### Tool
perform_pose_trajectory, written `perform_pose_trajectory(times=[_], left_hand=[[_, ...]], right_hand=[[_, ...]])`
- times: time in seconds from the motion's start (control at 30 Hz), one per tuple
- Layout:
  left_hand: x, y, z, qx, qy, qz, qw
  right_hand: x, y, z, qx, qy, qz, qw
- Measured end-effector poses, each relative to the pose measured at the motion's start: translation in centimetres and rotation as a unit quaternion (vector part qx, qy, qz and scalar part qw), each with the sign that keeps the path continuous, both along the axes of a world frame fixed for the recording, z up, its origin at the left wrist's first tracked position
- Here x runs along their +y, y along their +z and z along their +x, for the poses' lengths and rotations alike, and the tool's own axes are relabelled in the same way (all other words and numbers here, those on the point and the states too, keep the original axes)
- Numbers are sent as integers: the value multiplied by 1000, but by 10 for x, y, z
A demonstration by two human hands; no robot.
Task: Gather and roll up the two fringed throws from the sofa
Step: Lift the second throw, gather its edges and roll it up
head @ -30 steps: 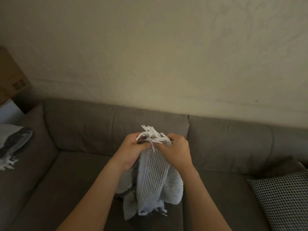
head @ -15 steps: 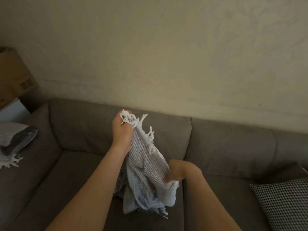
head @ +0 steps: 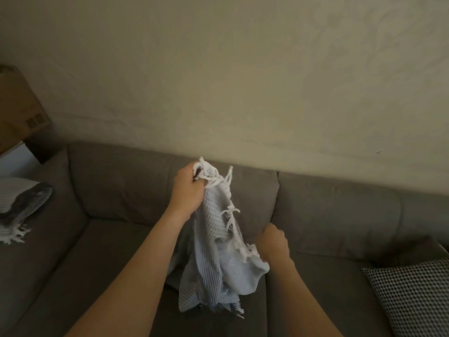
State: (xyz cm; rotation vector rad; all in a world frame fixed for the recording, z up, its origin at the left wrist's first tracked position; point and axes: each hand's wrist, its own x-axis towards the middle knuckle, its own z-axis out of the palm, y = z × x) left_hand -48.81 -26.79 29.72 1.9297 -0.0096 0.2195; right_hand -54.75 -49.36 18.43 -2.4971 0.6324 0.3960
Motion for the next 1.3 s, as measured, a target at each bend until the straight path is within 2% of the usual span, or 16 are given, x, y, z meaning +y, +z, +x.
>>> perform_pose_trajectory(times=[0.07, 0.13, 0.17, 0.23, 0.33, 0.37, 0.43, 0.53, 0.67, 0.77, 0.9, 1.0, 1.1, 1.17, 1.3], left_hand=[[-3, 0, 0, -18, 13, 109, 994], [-10, 3, -1, -24, 27, 158, 987], [-13, 6, -2, -26, 33, 184, 982], [-19, 12, -6, -27, 37, 236, 971], [-26, 23, -12, -17, 47, 290, 956], [-28, 27, -13, -13, 47, 299, 953], [-31, 38, -12, 2, 46, 309, 950], [-36, 55, -3, 16, 61, 259, 964], [-48, 78, 6, 20, 95, 78, 992], [-51, 84, 15, 8, 136, 0, 991], [-49, 87, 20, -1, 166, 5, 986], [-46, 88, 22, -12, 151, 84, 985], [-39, 87, 26, 8, 152, 132, 979], [-34, 82, 28, 22, 155, 118, 980], [-33, 75, 25, 4, 112, -33, 993]], right_hand=[[12, 13, 5, 3, 22, 124, 992], [28, 33, 4, 82, 115, 250, 958], [36, 41, 3, 88, 170, 285, 939], [53, 48, 2, 3, 208, 291, 934], [77, 43, 11, -203, 145, 198, 948], [82, 41, 12, -233, 142, 184, 944], [90, 42, 12, -228, 138, 196, 944], [102, 47, 14, -238, 137, 252, 928], [112, 75, 37, -310, 52, 266, 911], [98, 97, 58, -393, 23, 194, 899], [86, 98, 59, -402, 64, 128, 905], [82, 86, 50, -390, 85, 104, 911], [68, 88, 43, -388, 154, 110, 902], [54, 96, 40, -384, 184, 130, 896], [36, 106, 45, -366, 139, 273, 879]])
